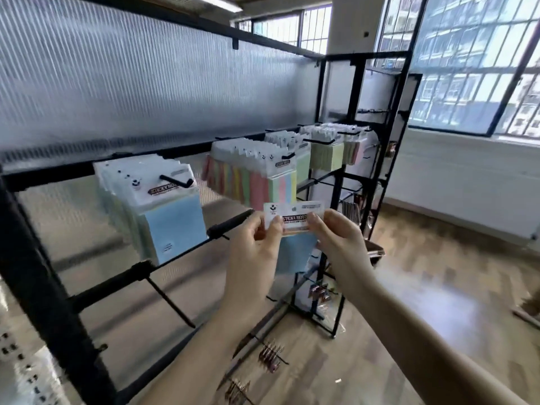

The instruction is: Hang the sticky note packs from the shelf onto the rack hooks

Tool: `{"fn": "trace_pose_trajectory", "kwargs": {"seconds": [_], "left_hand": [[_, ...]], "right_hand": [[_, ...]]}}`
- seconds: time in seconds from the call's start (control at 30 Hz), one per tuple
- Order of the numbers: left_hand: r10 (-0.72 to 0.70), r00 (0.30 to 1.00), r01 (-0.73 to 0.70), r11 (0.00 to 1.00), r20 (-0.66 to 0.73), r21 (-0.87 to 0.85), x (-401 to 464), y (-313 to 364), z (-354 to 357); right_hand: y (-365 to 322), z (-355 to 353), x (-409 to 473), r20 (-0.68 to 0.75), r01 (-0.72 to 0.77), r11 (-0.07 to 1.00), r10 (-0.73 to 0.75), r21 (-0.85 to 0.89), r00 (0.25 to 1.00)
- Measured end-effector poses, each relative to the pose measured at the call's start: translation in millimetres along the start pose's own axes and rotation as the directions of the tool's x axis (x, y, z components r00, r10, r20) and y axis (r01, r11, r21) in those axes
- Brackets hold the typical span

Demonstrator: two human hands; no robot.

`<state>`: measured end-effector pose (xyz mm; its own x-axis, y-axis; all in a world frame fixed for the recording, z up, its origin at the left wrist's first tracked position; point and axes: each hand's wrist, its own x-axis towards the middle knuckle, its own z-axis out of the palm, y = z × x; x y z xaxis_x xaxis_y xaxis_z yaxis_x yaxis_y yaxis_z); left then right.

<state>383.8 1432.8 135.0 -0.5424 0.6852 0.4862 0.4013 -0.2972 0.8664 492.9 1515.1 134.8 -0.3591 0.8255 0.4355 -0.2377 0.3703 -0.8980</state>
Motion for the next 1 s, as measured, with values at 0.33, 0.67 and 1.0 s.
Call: {"fn": "trace_pose_trajectory", "kwargs": {"seconds": [0.33,0.67,1.0], "left_hand": [[0.193,0.924,-0.134,0.972,-0.33,0.192,9.1,17.2,-44.8],[0.256,0.777,-0.102,0.953,-0.575,0.287,6.7,29.0,-64.1],[0.259,0.717,0.014,0.923,-0.647,0.384,5.2,16.0,-59.8]], "right_hand": [[-14.5,72.6,34.9,0.252,0.124,0.971,-0.174,0.202,0.952],[-19.7,118.6,47.0,0.505,0.106,0.951,-0.246,0.289,0.828],[-7.9,120.6,52.1,0.563,0.068,0.958,-0.219,0.277,0.797]]}}
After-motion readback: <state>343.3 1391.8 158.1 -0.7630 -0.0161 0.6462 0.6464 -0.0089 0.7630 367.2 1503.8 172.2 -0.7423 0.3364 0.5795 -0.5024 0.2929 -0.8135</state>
